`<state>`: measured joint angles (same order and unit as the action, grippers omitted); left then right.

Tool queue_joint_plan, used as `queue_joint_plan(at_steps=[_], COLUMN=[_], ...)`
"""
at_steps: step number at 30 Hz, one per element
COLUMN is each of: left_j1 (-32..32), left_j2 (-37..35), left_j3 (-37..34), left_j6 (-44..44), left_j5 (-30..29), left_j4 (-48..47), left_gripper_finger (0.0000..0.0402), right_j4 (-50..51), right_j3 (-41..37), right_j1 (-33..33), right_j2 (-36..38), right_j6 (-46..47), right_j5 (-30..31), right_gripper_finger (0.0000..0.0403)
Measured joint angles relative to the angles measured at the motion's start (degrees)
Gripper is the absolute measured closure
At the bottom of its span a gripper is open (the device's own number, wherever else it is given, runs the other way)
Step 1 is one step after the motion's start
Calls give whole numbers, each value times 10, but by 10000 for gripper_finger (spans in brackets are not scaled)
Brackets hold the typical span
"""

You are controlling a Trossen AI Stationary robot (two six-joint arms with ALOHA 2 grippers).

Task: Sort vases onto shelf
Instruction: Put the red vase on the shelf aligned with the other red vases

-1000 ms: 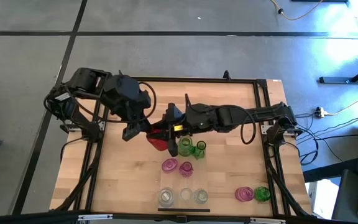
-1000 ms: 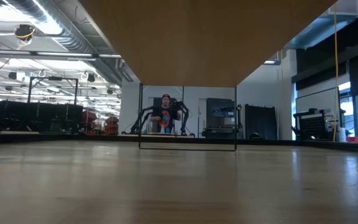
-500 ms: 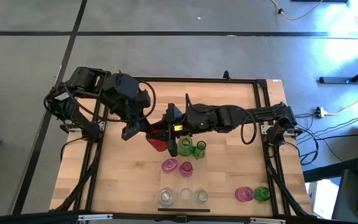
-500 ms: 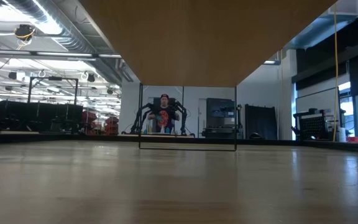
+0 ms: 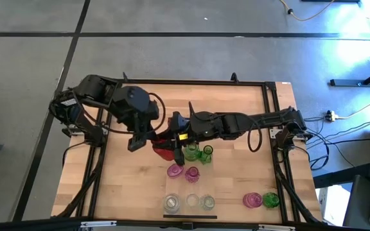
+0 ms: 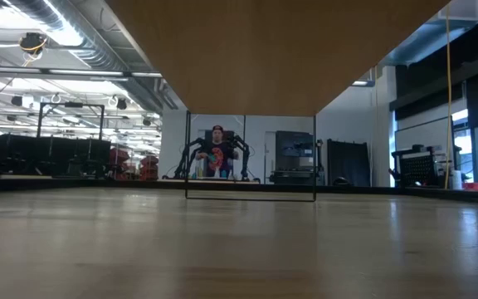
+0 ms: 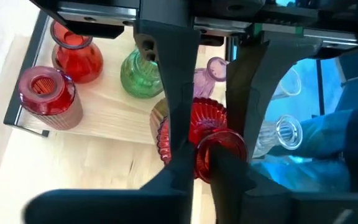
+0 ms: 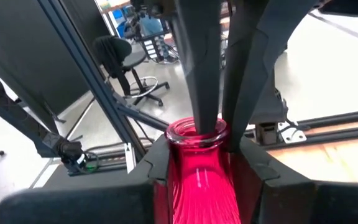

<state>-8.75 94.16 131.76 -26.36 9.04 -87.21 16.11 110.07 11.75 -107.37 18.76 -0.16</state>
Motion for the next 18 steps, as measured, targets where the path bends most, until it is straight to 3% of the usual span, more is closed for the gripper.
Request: queue_joint_plan(at_steps=[3, 18], left_j1=[0, -1], left_j2=[3, 4], left_j3=[0, 0], left_j6=[6, 16], left_j5=[6, 23], left_j4=[-1, -1], left_gripper_finger=[390, 390], right_j4=[-3, -20], right_j3=[0, 0], right_j1=[0, -1], right_j2=[0, 0], right_j6=[-1, 1], right_j5=[1, -2], right_gripper_finger=[320, 308])
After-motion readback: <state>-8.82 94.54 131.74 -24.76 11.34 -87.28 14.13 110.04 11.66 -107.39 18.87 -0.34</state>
